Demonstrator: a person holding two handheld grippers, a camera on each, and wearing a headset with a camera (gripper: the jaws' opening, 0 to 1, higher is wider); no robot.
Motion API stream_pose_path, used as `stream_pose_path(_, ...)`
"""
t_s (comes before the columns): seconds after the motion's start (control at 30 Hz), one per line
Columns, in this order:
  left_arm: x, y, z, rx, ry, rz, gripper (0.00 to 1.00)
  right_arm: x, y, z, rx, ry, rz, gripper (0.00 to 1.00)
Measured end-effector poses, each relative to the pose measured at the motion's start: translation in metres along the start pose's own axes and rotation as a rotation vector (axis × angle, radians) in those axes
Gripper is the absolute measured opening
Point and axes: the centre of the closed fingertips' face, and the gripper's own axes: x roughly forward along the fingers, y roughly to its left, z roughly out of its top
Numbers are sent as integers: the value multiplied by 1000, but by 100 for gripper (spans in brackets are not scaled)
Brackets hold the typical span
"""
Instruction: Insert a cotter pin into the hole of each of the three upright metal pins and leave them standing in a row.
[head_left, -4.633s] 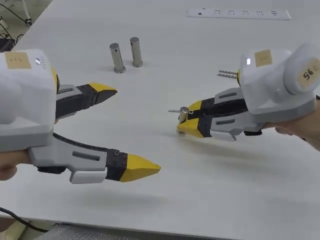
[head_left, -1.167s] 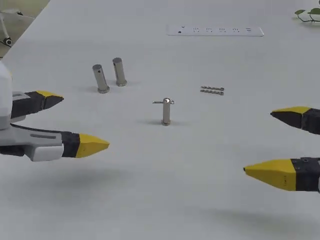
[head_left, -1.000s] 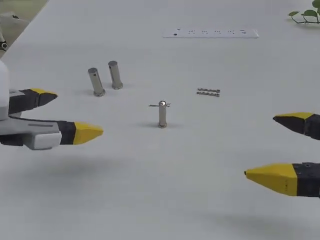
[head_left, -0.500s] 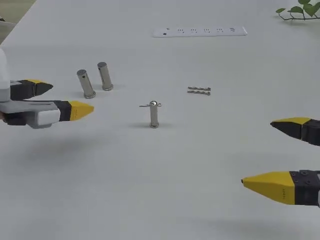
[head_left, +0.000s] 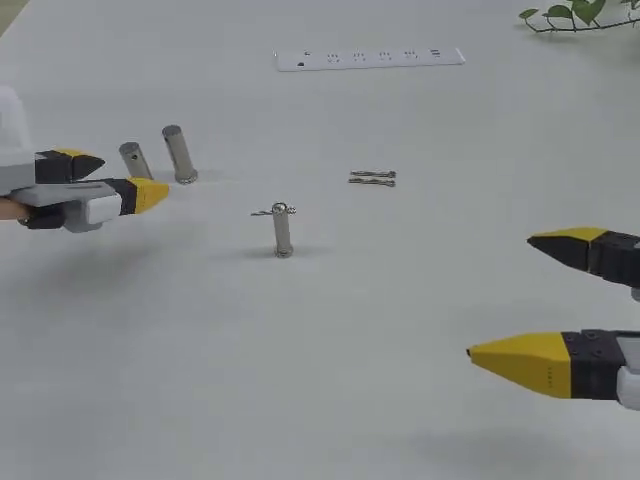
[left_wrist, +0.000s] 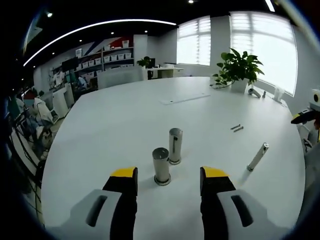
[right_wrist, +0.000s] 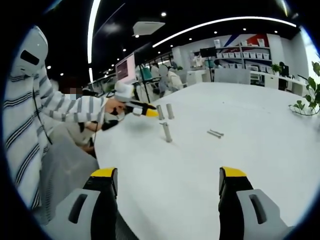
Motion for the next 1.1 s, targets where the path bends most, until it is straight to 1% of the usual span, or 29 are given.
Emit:
stream_pose_path(0.07, 3, 0, 0, -11, -1, 8, 45, -1, 0, -1, 5, -1, -5, 84)
stream_pose_path(0.17, 9, 1, -2, -29, 1, 29, 43, -1, -1, -2, 11, -1, -11, 84)
stream_pose_path(0.27, 12, 0, -6, -47, 11, 23, 39, -1, 0, -2, 17, -5, -13, 84)
stream_pose_path(0.33, 12, 2, -6, -53, 11, 35, 37, -1, 0, -2, 21, -7, -14, 84)
stream_pose_path(0.47, 14, 9, -6, -73, 6, 64, 29, -1, -1, -2, 25, -9, -17, 84)
stream_pose_path(0.6, 15, 6, -6, -56, 8, 47, 21, -1, -3, -1, 28, -13, -22, 84)
stream_pose_path(0.8, 16, 10, -7, -51, 16, 60, 14, -2, -8, 1, 35, -16, -30, 84)
stream_pose_path(0.87, 16, 10, -7, -48, 15, 64, 12, -2, -8, 1, 34, -16, -31, 84)
stream_pose_path(0.9, 16, 7, -7, -42, 18, 60, 12, -2, -8, 1, 34, -15, -32, 83)
stream_pose_path(0.93, 16, 8, -6, -24, 17, 64, 12, -2, -8, 0, 34, -15, -32, 83)
stream_pose_path(1.03, 16, 8, -6, -39, 24, 68, 11, -2, -8, 0, 38, -12, -32, 83)
stream_pose_path(1.1, 16, 7, -6, -23, 30, 71, 11, -2, -8, -1, 37, -8, -31, 83)
